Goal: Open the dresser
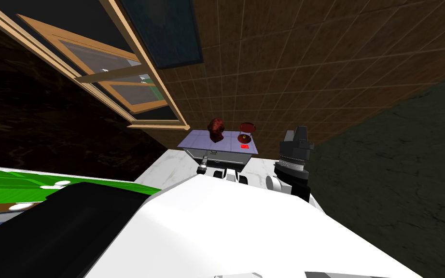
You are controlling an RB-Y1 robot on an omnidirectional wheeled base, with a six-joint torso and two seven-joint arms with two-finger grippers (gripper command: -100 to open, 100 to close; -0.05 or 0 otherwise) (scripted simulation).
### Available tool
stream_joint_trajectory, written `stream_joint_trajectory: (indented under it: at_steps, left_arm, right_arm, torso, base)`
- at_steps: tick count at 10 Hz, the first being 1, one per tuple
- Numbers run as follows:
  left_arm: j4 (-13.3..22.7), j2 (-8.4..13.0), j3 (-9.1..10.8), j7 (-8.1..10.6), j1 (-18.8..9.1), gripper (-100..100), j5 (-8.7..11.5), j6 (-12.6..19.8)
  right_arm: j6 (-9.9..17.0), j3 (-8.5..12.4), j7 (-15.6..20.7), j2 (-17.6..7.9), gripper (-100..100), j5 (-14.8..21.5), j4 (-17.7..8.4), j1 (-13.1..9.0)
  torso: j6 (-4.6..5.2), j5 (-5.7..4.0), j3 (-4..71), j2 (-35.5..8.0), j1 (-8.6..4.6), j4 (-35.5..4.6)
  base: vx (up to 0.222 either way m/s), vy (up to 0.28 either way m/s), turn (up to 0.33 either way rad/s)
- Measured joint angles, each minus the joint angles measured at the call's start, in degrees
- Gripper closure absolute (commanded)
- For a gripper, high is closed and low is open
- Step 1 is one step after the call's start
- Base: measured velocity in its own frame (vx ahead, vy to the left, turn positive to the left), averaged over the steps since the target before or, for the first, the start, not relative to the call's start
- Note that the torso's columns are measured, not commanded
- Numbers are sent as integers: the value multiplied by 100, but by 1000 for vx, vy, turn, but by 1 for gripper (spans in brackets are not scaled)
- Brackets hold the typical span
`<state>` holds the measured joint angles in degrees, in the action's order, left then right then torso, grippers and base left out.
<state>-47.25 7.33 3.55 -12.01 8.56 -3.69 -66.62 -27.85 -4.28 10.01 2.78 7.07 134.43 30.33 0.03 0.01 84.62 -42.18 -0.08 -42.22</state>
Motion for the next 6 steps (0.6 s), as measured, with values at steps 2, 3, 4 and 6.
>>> stream_joint_trajectory:
  at_steps: [2, 3, 4, 6]
  left_arm:
    - [289, -56, -4, -21, -51, -100, -14, -120]
    - [490, -81, 4, -29, -123, -100, -16, -205]
    - [632, -103, 7, -22, -139, -100, -22, -270]
    - [851, -162, 12, -26, -189, -100, -30, -373]
  right_arm:
    - [0, 0, 0, 0, 0, 0, 0, -1]
    - [0, 0, 0, 0, 0, 0, 0, -1]
    - [0, 0, 0, 0, 0, 0, 0, -1]
    - [0, 0, 0, 0, 0, 0, 0, -1]
  torso:
    - [-3, 1, -12, -21, 16, -10]
    - [-3, 0, -10, -19, 11, -9]
    - [-3, -1, -7, -15, 8, -8]
    - [-2, -1, -4, -10, 11, -6]
  base:
    - [6, -35, 22]
    - [1, -40, 29]
    - [-1, -38, 29]
    - [-2, -27, 8]
